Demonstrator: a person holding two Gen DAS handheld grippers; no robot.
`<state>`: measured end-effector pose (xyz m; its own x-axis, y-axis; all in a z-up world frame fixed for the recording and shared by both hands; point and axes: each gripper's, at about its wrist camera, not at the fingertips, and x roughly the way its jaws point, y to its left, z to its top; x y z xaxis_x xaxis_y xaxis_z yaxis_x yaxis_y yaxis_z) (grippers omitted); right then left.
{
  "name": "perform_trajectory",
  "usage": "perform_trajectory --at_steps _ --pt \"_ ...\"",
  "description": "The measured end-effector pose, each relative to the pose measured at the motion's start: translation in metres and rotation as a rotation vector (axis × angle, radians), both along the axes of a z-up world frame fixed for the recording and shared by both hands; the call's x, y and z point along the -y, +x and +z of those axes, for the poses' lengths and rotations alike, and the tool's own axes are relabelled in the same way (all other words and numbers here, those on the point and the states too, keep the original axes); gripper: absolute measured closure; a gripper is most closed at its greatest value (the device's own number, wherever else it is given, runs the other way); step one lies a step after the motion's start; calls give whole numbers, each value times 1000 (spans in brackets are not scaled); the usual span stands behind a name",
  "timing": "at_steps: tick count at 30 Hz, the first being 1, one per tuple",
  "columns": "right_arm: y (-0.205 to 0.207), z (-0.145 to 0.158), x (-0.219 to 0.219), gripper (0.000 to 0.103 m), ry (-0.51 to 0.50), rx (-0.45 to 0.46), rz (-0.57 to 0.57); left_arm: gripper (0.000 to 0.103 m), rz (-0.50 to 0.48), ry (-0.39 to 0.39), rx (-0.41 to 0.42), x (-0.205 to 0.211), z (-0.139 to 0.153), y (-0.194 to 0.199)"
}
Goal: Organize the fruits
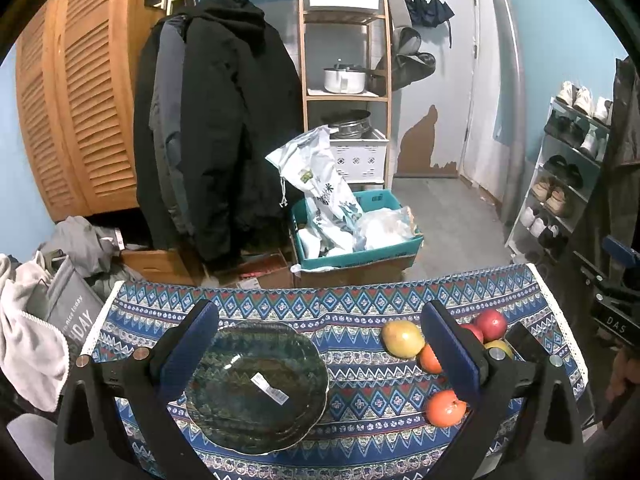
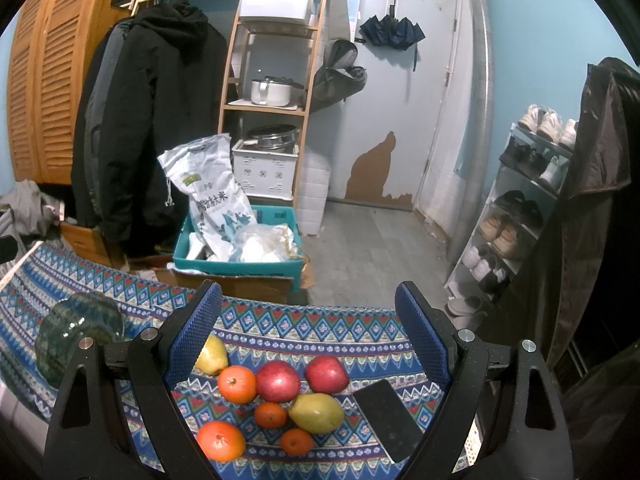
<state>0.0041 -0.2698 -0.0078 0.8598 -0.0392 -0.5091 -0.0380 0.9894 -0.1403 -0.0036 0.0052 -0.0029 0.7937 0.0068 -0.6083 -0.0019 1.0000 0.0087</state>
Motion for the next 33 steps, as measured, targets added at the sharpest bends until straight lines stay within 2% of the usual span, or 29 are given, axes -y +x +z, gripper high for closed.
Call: perform_trajectory --at_steps 33 --pt "0 1 -1 16 -3 1 1 1 -1 -4 0 -1 -1 -3"
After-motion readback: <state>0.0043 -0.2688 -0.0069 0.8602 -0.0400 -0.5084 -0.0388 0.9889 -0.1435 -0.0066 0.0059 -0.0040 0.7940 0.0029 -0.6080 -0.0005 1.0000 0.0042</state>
